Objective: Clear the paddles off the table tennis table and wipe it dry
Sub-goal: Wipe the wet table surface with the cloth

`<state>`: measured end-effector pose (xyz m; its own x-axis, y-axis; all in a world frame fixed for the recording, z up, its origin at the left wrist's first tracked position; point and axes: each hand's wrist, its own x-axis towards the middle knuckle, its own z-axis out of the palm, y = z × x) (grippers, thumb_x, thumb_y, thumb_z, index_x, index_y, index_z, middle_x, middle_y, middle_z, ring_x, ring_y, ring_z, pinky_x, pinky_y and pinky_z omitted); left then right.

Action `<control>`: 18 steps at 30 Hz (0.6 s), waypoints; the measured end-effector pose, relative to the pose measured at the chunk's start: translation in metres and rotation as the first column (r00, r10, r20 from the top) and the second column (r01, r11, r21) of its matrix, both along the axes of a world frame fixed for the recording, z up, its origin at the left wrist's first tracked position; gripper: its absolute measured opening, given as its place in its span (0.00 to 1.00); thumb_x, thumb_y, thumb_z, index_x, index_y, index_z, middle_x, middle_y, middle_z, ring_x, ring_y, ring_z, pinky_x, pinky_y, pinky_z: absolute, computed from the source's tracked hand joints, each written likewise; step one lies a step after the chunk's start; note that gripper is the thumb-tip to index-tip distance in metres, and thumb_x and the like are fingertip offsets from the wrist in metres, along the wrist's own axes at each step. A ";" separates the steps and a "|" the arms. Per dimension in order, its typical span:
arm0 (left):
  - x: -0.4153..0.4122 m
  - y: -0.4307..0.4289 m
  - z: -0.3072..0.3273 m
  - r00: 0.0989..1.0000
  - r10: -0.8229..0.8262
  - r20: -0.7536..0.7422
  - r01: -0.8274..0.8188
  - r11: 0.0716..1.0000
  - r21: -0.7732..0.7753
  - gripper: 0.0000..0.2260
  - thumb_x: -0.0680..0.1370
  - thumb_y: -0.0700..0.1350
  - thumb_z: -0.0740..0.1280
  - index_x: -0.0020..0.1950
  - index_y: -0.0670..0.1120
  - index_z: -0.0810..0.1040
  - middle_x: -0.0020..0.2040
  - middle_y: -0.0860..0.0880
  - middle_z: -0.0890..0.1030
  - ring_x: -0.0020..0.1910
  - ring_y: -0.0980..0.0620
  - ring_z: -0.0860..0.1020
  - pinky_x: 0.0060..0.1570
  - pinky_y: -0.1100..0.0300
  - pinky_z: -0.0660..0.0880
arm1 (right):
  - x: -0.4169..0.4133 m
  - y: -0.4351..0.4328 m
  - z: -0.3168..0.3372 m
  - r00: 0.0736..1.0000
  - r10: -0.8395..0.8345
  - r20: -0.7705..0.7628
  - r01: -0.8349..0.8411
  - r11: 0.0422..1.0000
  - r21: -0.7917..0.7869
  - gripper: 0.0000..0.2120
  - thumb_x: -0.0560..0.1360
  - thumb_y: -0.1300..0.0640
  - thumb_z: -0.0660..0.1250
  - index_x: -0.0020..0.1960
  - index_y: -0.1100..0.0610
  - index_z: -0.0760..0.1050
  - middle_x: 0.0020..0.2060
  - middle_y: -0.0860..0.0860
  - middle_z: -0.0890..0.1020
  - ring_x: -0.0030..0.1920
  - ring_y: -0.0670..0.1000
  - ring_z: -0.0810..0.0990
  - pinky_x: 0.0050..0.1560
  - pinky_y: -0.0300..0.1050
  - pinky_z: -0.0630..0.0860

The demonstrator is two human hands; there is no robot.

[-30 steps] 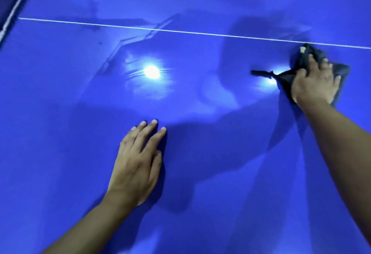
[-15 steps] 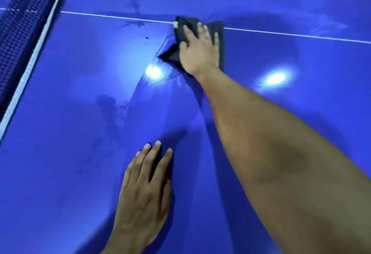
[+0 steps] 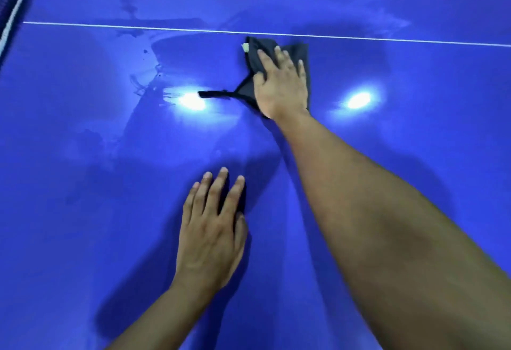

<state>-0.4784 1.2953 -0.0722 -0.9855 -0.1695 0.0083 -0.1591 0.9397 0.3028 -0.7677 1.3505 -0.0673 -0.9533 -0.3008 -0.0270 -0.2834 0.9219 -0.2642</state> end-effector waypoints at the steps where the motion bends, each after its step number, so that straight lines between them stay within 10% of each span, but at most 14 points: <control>1: -0.001 0.001 -0.002 1.000 -0.003 -0.004 0.003 1.000 -0.012 0.25 0.80 0.49 0.54 0.78 0.47 0.67 0.79 0.43 0.64 0.79 0.40 0.61 0.76 0.42 0.60 | -0.006 0.034 0.001 0.999 -0.046 -0.016 0.046 0.999 0.015 0.27 0.83 0.48 0.52 0.82 0.46 0.57 0.82 0.51 0.56 0.82 0.50 0.52 0.81 0.55 0.44; 10: 0.000 0.012 -0.007 0.999 0.041 -0.026 -0.041 0.999 0.005 0.24 0.81 0.47 0.54 0.79 0.48 0.65 0.80 0.46 0.62 0.80 0.44 0.57 0.78 0.44 0.55 | -0.008 0.297 -0.004 0.901 -0.434 -0.024 0.434 0.901 0.022 0.29 0.81 0.48 0.50 0.82 0.49 0.59 0.82 0.57 0.57 0.81 0.55 0.54 0.81 0.59 0.45; 18: 0.002 0.007 -0.001 0.994 0.073 -0.076 -0.051 0.966 0.255 0.23 0.81 0.46 0.55 0.77 0.44 0.68 0.79 0.45 0.63 0.80 0.45 0.57 0.79 0.45 0.52 | 0.008 0.278 -0.001 0.895 -0.446 -0.016 0.446 0.893 0.054 0.28 0.83 0.52 0.51 0.82 0.51 0.56 0.82 0.58 0.54 0.82 0.56 0.51 0.81 0.59 0.43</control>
